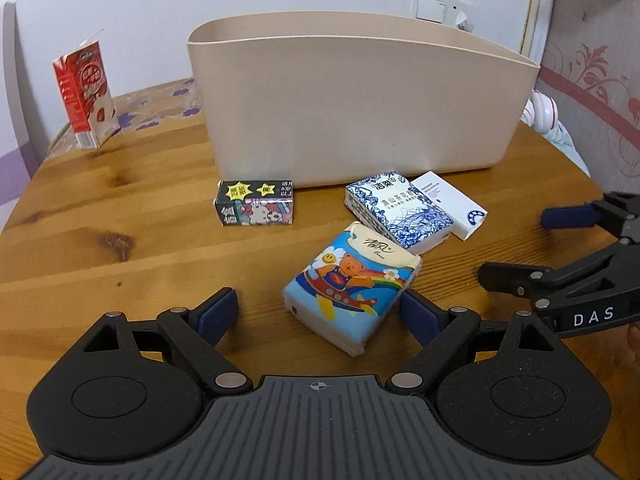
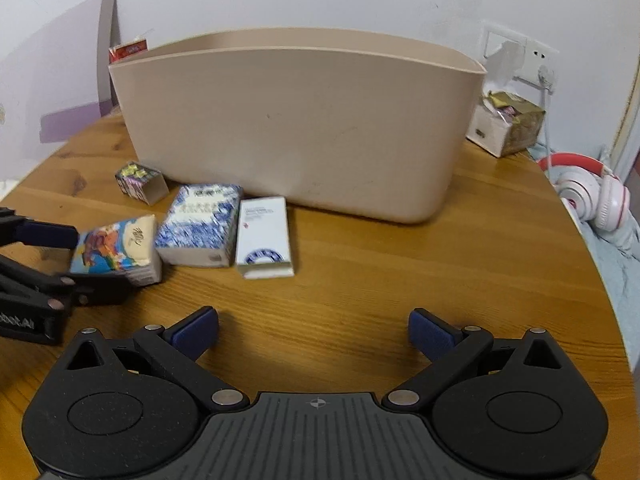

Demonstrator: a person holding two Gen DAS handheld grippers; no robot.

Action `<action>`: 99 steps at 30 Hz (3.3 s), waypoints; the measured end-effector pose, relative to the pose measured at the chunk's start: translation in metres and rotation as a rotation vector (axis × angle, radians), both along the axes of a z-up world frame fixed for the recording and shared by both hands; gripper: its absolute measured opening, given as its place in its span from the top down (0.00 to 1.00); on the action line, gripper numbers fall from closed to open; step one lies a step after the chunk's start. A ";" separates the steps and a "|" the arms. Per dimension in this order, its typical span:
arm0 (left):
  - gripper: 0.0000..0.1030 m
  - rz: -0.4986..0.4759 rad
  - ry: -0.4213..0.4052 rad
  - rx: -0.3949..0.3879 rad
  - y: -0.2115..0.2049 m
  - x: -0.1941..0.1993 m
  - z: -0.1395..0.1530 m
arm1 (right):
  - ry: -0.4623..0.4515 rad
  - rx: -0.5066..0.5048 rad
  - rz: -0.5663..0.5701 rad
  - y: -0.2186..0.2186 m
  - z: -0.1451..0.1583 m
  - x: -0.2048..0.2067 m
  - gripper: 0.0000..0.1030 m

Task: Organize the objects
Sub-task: 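Pull both grippers back toward the tissue packs on the table, then grasp the cartoon tissue pack with the left gripper while the right grasps the white box, then lift both items over the beige bin and open both grippers to drop them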

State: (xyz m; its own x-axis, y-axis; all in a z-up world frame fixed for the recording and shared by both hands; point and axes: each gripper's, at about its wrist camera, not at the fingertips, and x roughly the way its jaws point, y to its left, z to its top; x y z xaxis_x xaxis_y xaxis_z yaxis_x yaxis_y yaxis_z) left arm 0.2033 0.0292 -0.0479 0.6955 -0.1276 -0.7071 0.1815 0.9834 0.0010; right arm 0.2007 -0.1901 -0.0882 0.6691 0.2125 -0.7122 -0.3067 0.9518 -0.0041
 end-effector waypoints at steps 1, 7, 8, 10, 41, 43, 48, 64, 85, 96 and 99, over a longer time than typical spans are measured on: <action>0.13 -0.011 -0.003 0.005 -0.001 0.001 -0.001 | -0.008 0.000 0.004 0.002 -0.001 0.001 0.00; 0.13 -0.012 -0.029 -0.003 -0.001 0.004 -0.002 | -0.041 0.012 0.017 0.005 -0.004 0.007 0.00; 0.12 -0.010 -0.033 -0.004 0.000 0.004 -0.003 | -0.046 0.013 0.016 0.006 -0.004 0.009 0.00; 0.11 -0.008 -0.039 -0.006 -0.001 0.005 -0.004 | -0.061 0.018 0.009 0.006 -0.005 0.011 0.00; 0.55 0.005 -0.043 -0.030 0.005 0.006 0.002 | -0.118 0.033 0.079 0.028 0.000 0.005 0.73; 0.55 0.009 -0.047 -0.034 0.005 0.004 0.003 | -0.138 0.027 0.078 0.025 0.003 0.000 0.73; 0.55 0.009 -0.075 -0.035 0.003 -0.003 0.012 | -0.167 0.048 0.071 0.017 0.014 -0.010 0.73; 0.55 0.020 -0.185 -0.052 0.008 -0.016 0.064 | -0.293 0.111 0.003 -0.020 0.059 -0.039 0.73; 0.55 -0.018 -0.314 -0.056 -0.003 0.025 0.130 | -0.453 0.157 -0.063 -0.040 0.122 -0.009 0.73; 0.55 -0.035 -0.320 -0.023 -0.023 0.071 0.135 | -0.437 0.152 -0.102 -0.039 0.130 0.024 0.73; 0.55 -0.038 -0.305 -0.002 -0.031 0.085 0.130 | -0.417 0.147 -0.112 -0.037 0.128 0.036 0.73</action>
State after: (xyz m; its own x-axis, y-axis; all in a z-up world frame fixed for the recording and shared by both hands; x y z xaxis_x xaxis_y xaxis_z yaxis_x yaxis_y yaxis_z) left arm 0.2884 -0.0021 0.0820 0.8701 -0.1592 -0.4665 0.2101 0.9759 0.0587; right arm 0.2366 -0.2273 0.0394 0.9170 0.2010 -0.3445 -0.2025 0.9788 0.0320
